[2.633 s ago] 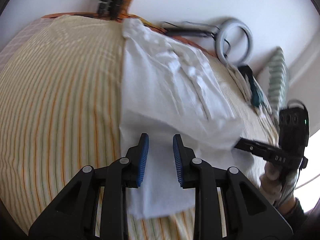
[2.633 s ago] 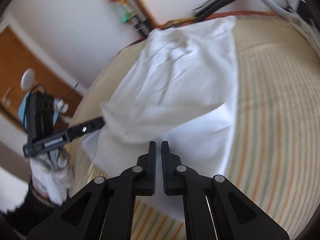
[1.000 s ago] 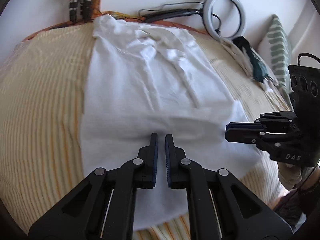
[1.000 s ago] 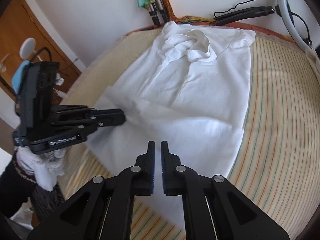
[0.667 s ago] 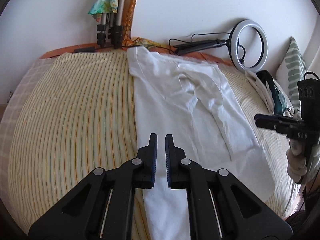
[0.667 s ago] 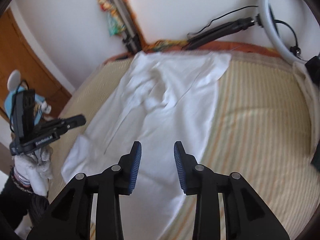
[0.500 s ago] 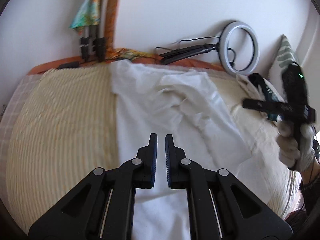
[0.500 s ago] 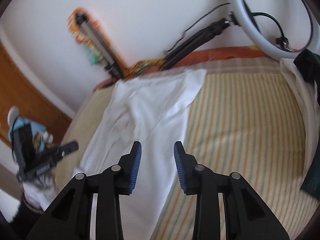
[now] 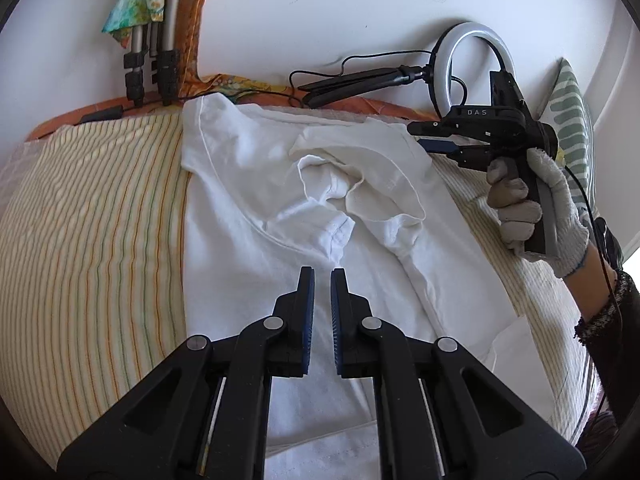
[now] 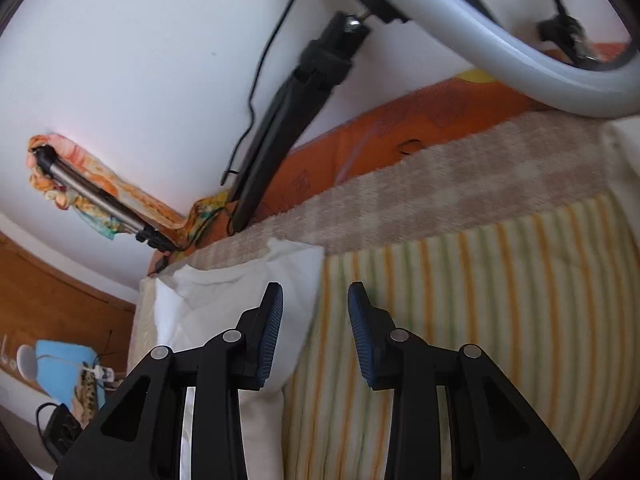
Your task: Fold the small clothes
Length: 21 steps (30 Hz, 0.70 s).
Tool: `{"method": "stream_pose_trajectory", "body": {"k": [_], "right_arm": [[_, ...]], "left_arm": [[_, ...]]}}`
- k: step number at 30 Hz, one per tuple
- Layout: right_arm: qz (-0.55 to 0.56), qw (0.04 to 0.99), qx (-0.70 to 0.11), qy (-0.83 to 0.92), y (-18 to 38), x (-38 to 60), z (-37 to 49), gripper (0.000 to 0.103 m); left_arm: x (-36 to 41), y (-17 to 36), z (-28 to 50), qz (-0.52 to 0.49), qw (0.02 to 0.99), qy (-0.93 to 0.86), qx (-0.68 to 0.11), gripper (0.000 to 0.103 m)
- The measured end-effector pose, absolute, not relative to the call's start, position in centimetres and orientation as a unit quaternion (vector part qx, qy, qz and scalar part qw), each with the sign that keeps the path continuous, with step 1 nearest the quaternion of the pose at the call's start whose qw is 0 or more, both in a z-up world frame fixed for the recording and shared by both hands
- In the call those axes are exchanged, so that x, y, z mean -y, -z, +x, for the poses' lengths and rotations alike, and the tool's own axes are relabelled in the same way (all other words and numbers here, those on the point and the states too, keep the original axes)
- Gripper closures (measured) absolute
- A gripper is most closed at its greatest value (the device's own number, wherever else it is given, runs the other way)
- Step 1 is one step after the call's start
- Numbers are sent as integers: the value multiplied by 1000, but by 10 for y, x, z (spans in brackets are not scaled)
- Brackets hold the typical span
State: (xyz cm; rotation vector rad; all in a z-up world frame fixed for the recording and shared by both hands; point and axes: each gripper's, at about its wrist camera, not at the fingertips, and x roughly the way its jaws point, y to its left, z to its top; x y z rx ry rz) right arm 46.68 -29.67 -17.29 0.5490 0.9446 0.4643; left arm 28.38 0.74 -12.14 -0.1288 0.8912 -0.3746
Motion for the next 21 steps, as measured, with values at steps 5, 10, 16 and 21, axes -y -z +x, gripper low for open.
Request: {"method": "stream_pose_trajectory", "body": {"k": [5, 10, 16, 21], "right_arm": [[240, 830, -446, -233, 171, 289, 479, 101], [139, 870, -427, -203, 145, 264, 488, 103], [55, 885, -444, -129, 145, 253, 498, 103], [107, 886, -423, -158, 113, 266, 482, 100]], "left_arm": [[-6, 124, 281, -62, 884, 179, -427, 97], [-8, 127, 282, -64, 884, 178, -428, 97], [-10, 128, 283, -73, 880, 181, -434, 97], [-22, 109, 264, -45, 894, 171, -411, 97]]}}
